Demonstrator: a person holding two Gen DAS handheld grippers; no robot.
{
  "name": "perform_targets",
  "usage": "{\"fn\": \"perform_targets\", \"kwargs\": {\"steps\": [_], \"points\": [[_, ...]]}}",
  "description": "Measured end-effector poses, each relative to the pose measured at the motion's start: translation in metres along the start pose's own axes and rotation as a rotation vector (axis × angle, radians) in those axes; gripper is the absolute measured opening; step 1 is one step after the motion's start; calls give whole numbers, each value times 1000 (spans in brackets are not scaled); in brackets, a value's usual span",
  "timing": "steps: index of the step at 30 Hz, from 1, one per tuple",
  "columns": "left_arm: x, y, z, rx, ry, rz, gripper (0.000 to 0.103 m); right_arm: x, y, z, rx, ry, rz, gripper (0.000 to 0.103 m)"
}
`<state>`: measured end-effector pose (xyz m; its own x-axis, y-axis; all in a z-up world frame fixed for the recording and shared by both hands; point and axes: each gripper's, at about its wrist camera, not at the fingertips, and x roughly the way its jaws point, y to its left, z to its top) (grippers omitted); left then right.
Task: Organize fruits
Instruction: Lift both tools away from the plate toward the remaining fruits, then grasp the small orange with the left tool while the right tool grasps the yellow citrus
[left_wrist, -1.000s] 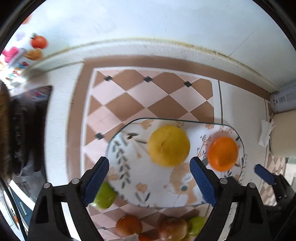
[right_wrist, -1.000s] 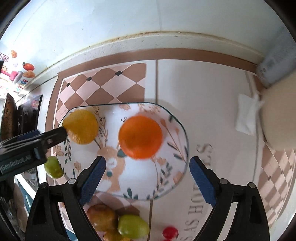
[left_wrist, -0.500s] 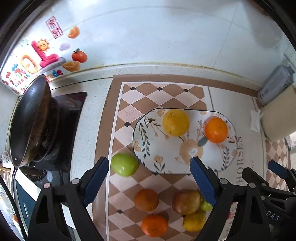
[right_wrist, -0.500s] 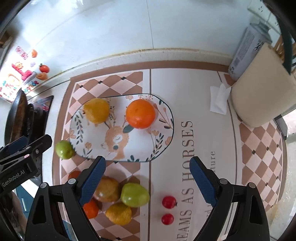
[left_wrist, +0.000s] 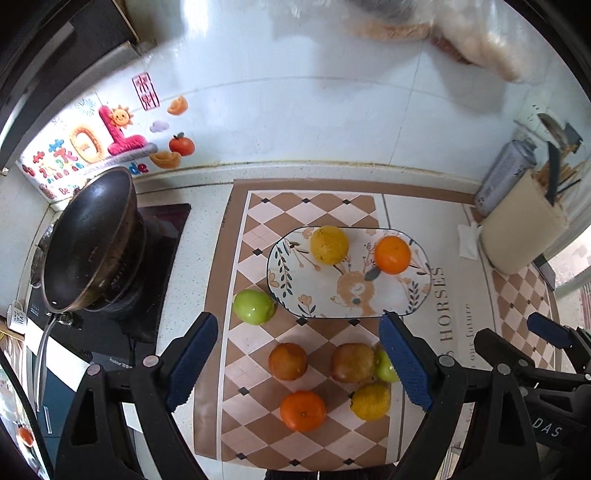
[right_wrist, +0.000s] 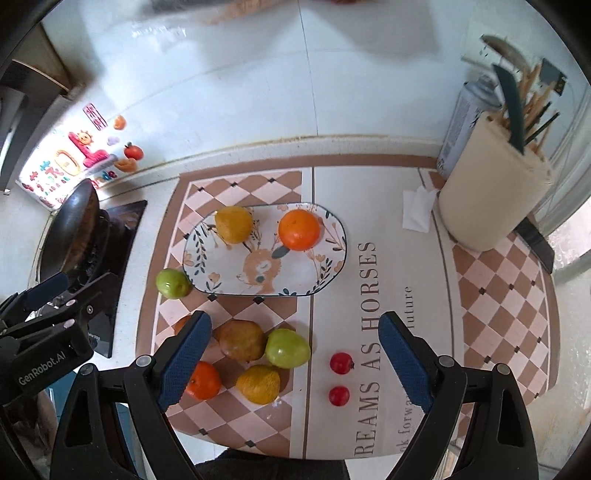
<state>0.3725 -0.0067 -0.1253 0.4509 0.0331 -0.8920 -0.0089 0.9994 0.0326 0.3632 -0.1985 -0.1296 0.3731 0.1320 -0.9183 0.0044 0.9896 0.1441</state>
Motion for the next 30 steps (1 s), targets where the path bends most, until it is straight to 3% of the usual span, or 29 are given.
{"fn": "perform_targets", "kwargs": {"steps": [10, 14, 24, 30], "points": [[-43, 6, -13, -3, -59, -6, 89, -49, 5, -18, 11, -64, 45, 94], [-36, 11, -19, -20, -48, 9, 89, -31, 2, -26, 35, -12, 78, 94], [81, 36, -71, -45, 284, 77, 89, 136, -1, -83, 116, 377, 177, 90], [127, 43, -100, -83, 438, 66, 89, 191, 7, -104, 142, 470, 216, 78]]}}
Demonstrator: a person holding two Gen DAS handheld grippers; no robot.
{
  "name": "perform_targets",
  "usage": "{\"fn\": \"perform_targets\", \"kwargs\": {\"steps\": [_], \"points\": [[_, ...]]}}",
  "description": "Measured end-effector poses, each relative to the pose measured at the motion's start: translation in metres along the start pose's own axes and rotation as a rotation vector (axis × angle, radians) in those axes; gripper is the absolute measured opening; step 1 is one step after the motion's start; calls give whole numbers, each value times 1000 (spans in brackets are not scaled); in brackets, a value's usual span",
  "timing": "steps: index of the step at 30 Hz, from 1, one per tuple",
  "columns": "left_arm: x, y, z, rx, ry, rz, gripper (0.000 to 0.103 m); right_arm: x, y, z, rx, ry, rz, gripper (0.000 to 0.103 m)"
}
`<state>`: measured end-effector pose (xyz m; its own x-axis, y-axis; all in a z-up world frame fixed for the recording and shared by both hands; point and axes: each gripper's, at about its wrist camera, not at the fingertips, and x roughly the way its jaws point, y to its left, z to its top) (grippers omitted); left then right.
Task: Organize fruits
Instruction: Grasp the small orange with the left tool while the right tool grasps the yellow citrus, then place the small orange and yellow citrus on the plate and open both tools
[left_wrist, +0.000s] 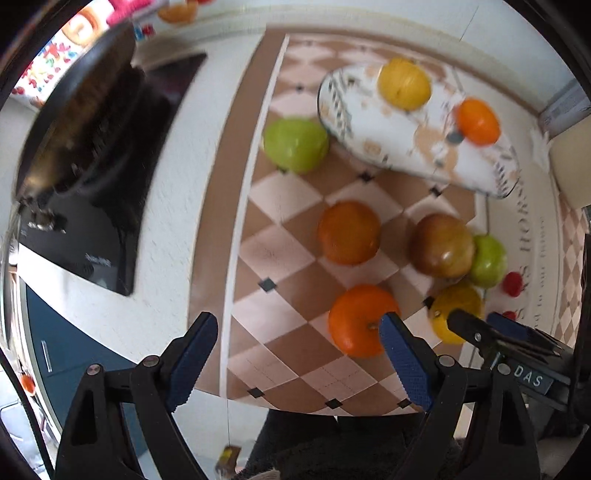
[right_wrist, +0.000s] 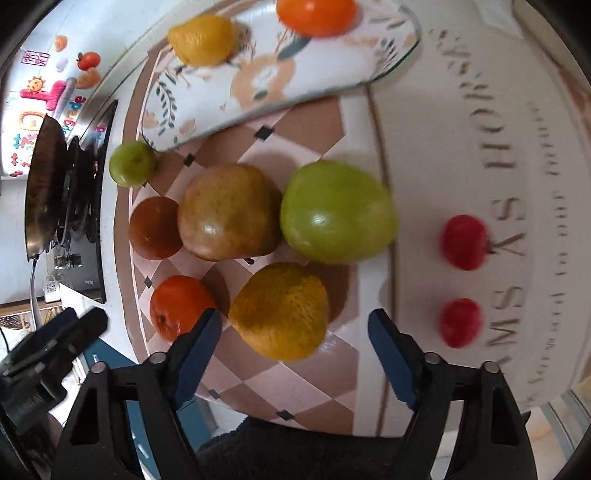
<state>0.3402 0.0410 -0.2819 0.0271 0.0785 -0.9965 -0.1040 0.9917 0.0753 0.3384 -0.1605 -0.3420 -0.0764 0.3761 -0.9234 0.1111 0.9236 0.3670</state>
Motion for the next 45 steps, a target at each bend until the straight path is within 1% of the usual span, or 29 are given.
{"fn": "perform_targets", "kwargs": {"steps": [2, 3, 5, 7, 9, 12, 16, 17, 19, 20, 21, 23, 27, 32, 41, 45], "points": [[8, -2, 1, 1, 23, -6, 89, 11, 2, 1, -10, 10, 23, 65], [12, -4, 1, 5, 35, -6, 89, 16, 2, 0, -3, 19, 58, 63], [18, -9, 2, 18, 53, -12, 89, 16, 5, 0, -14, 18, 44, 63], [26, -17, 3, 38, 74, -27, 89, 12, 2, -5, -34, 13, 0, 63], [33, -24, 3, 50, 96, -56, 89, 7, -8, -10, -25, 17, -16, 63], [47, -38, 3, 80, 131, -80, 89, -4, -23, -16, -14, 17, -42, 63], [69, -57, 2, 128, 169, -78, 89, -5, -41, -22, 1, 35, -59, 63], [72, -62, 2, 144, 169, -74, 89, -5, -44, -23, 13, 33, -42, 63], [76, -71, -1, 175, 153, -70, 72, -6, -47, -20, 11, 34, -39, 63], [76, -75, -1, 188, 144, -47, 66, -6, -48, -20, 18, 32, -36, 64], [75, -77, -1, 198, 126, -30, 62, -6, -48, -20, 21, 31, -35, 64], [73, -79, -1, 203, 107, -32, 62, -6, -50, -19, 32, 32, -28, 64], [73, -82, -2, 200, 107, -38, 62, -6, -58, -18, 35, 45, -40, 64], [71, -87, 1, 200, 95, -32, 62, -3, -52, -18, 16, 48, -57, 64], [73, -74, -4, 189, 88, -41, 62, 3, -43, -18, 5, 59, -65, 63], [70, -69, -7, 181, 103, -66, 61, 3, -44, -18, 19, 70, -38, 63]]}}
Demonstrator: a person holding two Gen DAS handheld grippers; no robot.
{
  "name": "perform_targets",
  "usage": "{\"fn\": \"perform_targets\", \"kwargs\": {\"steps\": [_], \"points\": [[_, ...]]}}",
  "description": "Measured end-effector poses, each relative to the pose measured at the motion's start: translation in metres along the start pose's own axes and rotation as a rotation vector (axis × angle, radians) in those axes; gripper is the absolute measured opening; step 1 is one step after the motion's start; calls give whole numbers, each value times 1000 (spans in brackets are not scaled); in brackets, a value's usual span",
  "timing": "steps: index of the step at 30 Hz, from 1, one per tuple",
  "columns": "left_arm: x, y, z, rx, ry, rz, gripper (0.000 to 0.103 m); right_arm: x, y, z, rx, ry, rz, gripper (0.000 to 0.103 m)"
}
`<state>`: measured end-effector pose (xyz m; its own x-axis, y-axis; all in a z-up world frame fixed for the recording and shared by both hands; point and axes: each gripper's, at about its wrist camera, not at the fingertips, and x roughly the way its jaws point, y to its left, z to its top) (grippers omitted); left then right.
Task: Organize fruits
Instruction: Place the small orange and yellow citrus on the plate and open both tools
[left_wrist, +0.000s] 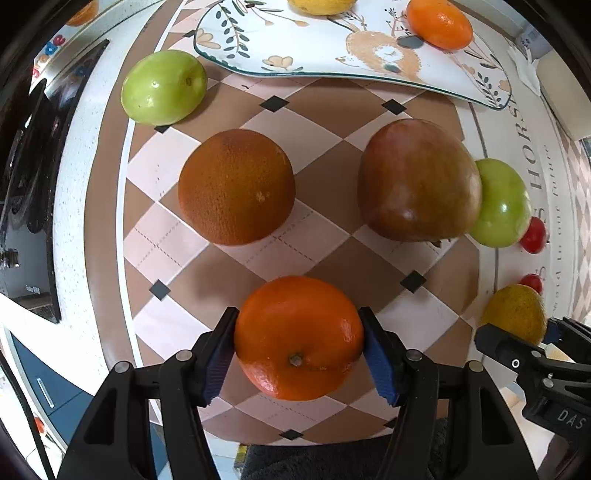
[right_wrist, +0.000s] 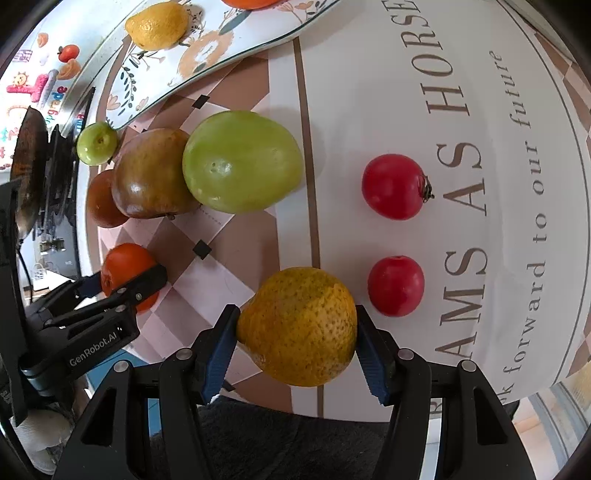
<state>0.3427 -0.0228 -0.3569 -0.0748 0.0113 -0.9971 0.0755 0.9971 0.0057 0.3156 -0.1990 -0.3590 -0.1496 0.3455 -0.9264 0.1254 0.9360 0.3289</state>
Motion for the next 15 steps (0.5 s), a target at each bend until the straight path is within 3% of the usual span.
{"fn": "perform_targets", "kwargs": {"steps": [7, 11, 15], "points": [[-41, 6, -2, -24, -39, -105, 61, -35, 8, -1, -13, -25, 101, 63], [-93, 10, 14, -39, -123, -175, 61, -78, 17, 13, -23, -112, 150, 63], [-128, 14, 47, -45, -192, -198, 61, -111, 26, 50, -34, -208, 156, 63]]}}
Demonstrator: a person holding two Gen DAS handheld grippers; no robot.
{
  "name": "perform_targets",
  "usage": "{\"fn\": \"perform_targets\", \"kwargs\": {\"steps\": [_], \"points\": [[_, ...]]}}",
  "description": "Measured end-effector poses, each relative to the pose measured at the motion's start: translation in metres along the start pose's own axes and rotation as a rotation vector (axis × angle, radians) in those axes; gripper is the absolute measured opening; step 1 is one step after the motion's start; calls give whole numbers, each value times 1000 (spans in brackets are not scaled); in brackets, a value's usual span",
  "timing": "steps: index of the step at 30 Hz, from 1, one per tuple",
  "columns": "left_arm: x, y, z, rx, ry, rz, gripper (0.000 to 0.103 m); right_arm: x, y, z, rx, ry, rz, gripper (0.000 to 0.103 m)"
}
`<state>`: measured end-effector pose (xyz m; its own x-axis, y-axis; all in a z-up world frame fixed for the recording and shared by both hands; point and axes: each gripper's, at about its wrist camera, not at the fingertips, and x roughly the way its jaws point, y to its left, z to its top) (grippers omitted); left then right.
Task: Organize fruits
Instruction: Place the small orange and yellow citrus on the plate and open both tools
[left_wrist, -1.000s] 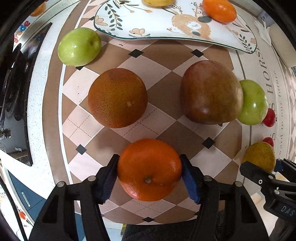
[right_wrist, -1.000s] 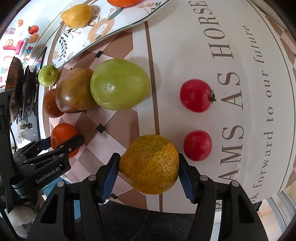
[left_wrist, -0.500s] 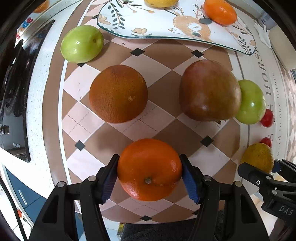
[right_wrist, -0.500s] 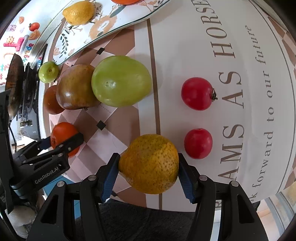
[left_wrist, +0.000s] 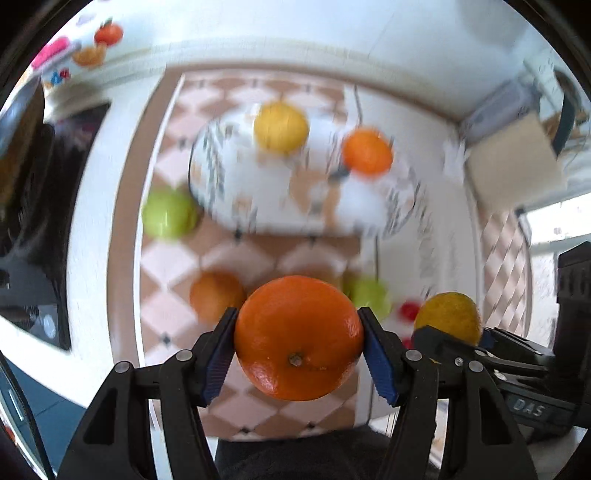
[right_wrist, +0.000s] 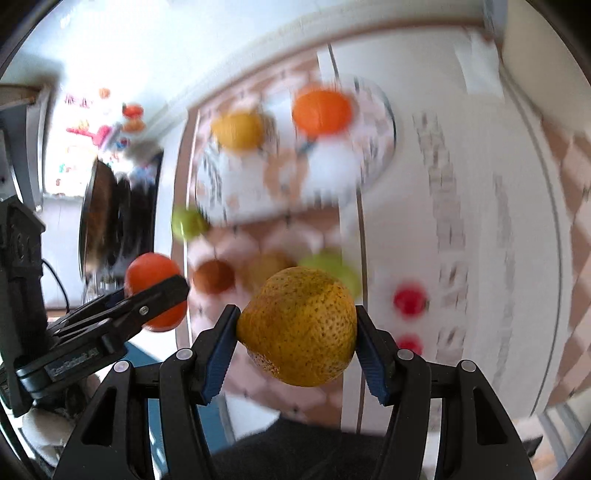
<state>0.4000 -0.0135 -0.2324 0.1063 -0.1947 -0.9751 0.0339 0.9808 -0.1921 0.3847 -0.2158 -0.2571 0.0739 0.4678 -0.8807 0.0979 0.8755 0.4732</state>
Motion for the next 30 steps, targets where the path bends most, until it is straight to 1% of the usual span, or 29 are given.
{"fn": "perform_targets", "kwargs": {"steps": [2, 4, 8, 11, 13, 14, 17, 19, 21, 23, 24, 26, 28, 30], "points": [[0, -4, 27, 2, -21, 25, 61, -1, 2, 29, -8, -45, -26, 63], [10, -1, 52, -6, -10, 42, 61, 6, 2, 56, -8, -72, -55, 63], [45, 0, 89, -27, 46, 47, 61, 27, -4, 94, -23, -68, -115, 63], [73, -1, 105, -60, 104, 22, 61, 48, -7, 113, -50, -43, -165, 63], [94, 0, 114, -96, 160, -13, 61, 59, -12, 119, -60, -25, -189, 63], [103, 1, 117, -117, 181, -19, 62, 62, -14, 121, -63, -20, -196, 63], [122, 3, 121, -167, 238, -73, 62, 71, -22, 123, -65, -1, -188, 63], [131, 1, 121, -177, 263, -78, 62, 76, -24, 126, -64, 7, -173, 63], [136, -3, 120, -164, 277, -76, 62, 80, -28, 126, -53, 24, -163, 64], [139, -7, 118, -153, 286, -68, 62, 79, -27, 126, -62, 29, -153, 68], [140, -9, 118, -146, 286, -70, 62, 78, -27, 127, -64, 30, -157, 69], [140, -13, 119, -144, 276, -78, 62, 74, -27, 126, -69, 34, -157, 83], [138, -15, 119, -136, 263, -70, 74, 70, -28, 123, -67, 34, -170, 85], [131, -17, 121, -112, 240, -61, 88, 67, -27, 121, -68, 40, -181, 85]]}}
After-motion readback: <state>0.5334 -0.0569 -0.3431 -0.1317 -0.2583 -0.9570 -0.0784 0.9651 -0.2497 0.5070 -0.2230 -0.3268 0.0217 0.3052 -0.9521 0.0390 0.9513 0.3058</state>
